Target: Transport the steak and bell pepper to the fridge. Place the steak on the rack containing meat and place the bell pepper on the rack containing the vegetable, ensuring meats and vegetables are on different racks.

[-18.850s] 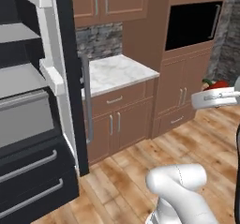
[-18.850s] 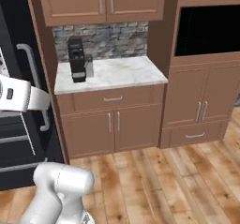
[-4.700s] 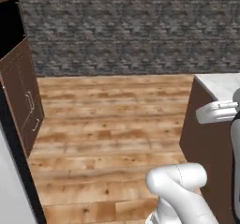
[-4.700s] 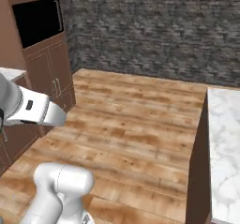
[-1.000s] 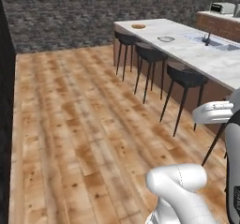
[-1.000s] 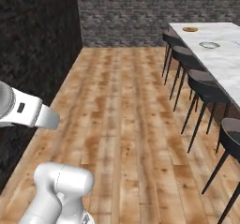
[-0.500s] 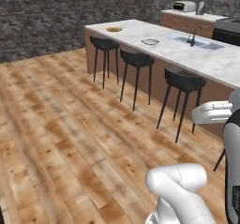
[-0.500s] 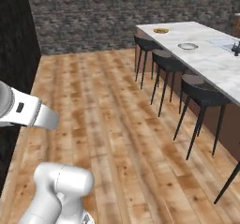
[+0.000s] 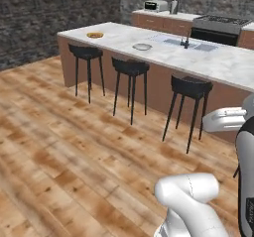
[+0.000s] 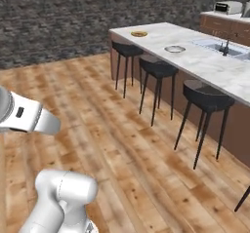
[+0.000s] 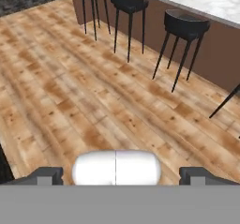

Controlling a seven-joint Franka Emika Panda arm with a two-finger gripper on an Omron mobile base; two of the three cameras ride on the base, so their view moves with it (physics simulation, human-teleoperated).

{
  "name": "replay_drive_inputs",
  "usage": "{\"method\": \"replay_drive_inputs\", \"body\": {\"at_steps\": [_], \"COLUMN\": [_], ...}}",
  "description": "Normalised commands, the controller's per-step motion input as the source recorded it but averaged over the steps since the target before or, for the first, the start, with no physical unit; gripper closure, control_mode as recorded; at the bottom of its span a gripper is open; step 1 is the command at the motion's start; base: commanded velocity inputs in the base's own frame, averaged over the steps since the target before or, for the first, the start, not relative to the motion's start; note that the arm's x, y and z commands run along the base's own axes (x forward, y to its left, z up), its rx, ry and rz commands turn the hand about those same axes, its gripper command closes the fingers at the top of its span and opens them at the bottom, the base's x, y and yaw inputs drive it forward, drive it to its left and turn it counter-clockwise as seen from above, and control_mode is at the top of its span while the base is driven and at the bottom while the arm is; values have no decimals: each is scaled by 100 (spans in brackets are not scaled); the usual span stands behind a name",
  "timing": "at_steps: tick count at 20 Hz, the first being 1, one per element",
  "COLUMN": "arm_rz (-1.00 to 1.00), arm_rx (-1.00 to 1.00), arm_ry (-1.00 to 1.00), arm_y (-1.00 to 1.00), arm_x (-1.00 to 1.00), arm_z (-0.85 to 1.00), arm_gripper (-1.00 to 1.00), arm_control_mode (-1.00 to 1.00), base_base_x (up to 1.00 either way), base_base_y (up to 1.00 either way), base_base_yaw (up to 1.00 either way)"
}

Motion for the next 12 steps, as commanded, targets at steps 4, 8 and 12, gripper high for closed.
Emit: {"method": "replay_drive_inputs", "body": {"at_steps": [4,8,12], "arm_rz": [0,0,0], "arm_rx": [0,0,0], "arm_ry": [0,0,0], "arm_y": [0,0,0], "arm_x": [0,0,0], "arm_z": [0,0,0], "arm_gripper": [-100,-100,-100], "arm_control_mode": [100,100,100], "base_base_x": [100,100,100], "base_base_y": [100,100,98], "base_base_yaw": [-45,-35,-28]}}
